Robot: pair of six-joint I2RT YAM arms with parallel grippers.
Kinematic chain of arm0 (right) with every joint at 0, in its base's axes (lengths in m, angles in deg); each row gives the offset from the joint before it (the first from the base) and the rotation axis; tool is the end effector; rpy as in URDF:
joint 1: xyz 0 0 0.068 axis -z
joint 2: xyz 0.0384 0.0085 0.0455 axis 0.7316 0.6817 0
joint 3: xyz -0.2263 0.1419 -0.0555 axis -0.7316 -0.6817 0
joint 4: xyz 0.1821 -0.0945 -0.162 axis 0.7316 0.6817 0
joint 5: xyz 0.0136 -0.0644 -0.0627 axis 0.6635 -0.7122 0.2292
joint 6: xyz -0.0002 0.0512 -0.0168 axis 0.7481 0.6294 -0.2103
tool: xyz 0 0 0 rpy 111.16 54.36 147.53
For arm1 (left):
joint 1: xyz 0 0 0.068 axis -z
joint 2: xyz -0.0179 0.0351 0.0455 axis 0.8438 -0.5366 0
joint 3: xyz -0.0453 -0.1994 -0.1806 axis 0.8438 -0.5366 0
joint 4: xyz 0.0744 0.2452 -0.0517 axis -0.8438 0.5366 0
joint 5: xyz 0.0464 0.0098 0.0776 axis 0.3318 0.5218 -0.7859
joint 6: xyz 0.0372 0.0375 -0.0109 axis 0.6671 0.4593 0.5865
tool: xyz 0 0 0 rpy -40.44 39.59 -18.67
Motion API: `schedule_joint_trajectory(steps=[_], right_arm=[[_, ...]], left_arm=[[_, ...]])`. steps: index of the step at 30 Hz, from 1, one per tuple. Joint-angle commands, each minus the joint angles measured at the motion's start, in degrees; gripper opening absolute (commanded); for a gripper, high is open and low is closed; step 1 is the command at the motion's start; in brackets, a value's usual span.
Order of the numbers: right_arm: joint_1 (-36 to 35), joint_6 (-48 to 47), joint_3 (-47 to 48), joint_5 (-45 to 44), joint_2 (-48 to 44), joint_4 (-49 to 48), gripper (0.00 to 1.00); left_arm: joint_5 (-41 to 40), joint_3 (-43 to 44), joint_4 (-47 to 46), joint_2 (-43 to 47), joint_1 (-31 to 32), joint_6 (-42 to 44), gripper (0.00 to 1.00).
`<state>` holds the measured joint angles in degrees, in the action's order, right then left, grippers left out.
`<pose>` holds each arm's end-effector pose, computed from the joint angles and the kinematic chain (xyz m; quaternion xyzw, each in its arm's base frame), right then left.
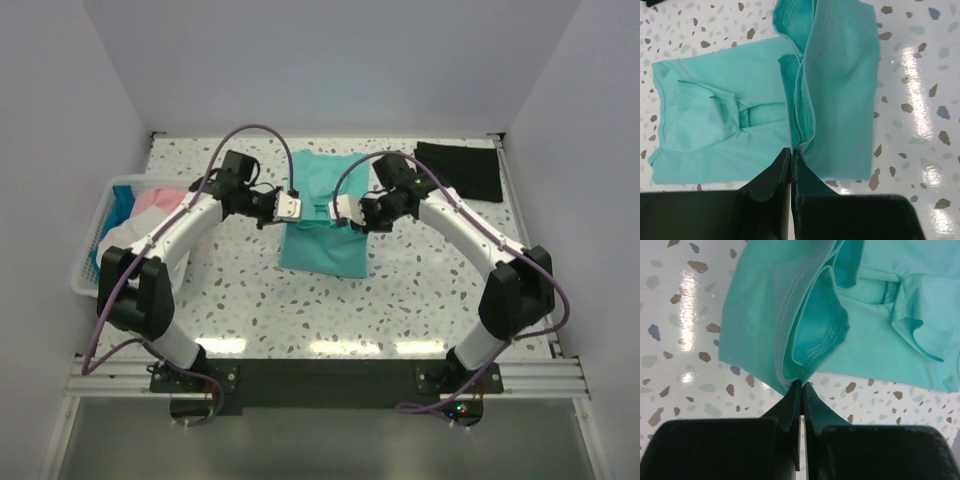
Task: Fold and stack the t-shirts
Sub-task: Fold the tshirt
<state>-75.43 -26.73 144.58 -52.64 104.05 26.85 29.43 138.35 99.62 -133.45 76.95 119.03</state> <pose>0.2824 0.1697 0.2851 -0.7486 0.5865 0.1166 0.2864 0.2985 -0.1331 0.2654 0.6841 0.5584 -0.2496 0.3974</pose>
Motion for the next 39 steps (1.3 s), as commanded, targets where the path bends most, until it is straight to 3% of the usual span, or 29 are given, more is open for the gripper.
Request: schedule_joint_trajectory(steps=[1,11,26,29,30,33,34,38,39], right_arm=[[1.7,-4.2,6.8,3.4,4.2,3.0,0.00],[4.6,-6.4,21.8,3.3,18.0,6.0,0.00],[6.4,-5.0,26.7,-0.4,32.3,-1.4,0.00],[6.4,-2.5,28.7,-1.9,33.8,-2.8,0.16],[6.6,-1.0,29.4,-2.5,34.2,-3.0,0.26],[7.0,2.2,31.1,-4.5,33.9,-4.5,0.46],[7.3,3.1,31.8,-5.2,33.6,-4.8,0.47],[7.8,7.8,31.7,-7.0,30.3,-4.5,0.61],[7.8,10.4,31.2,-7.3,28.3,-4.5,0.69]], left_arm=[[2.7,6.4,4.0,-4.1,-1.5,6.0,0.00],[1.7,19.9,1.4,-17.6,-4.8,5.7,0.00],[-2.2,27.9,-2.3,-32.1,-5.9,5.8,0.00],[-3.1,30.6,-1.8,-34.8,-6.8,4.0,0.00],[-3.3,31.9,-2.1,-35.5,-7.1,3.3,0.01],[-4.6,33.4,-4.1,-35.8,-7.7,-1.1,0.09],[-5.0,33.6,-4.5,-35.7,-8.1,-2.6,0.11],[-7.8,32.5,-7.9,-34.0,-8.7,-9.1,0.42],[-9.1,31.9,-9.3,-32.6,-8.8,-14.4,0.55]])
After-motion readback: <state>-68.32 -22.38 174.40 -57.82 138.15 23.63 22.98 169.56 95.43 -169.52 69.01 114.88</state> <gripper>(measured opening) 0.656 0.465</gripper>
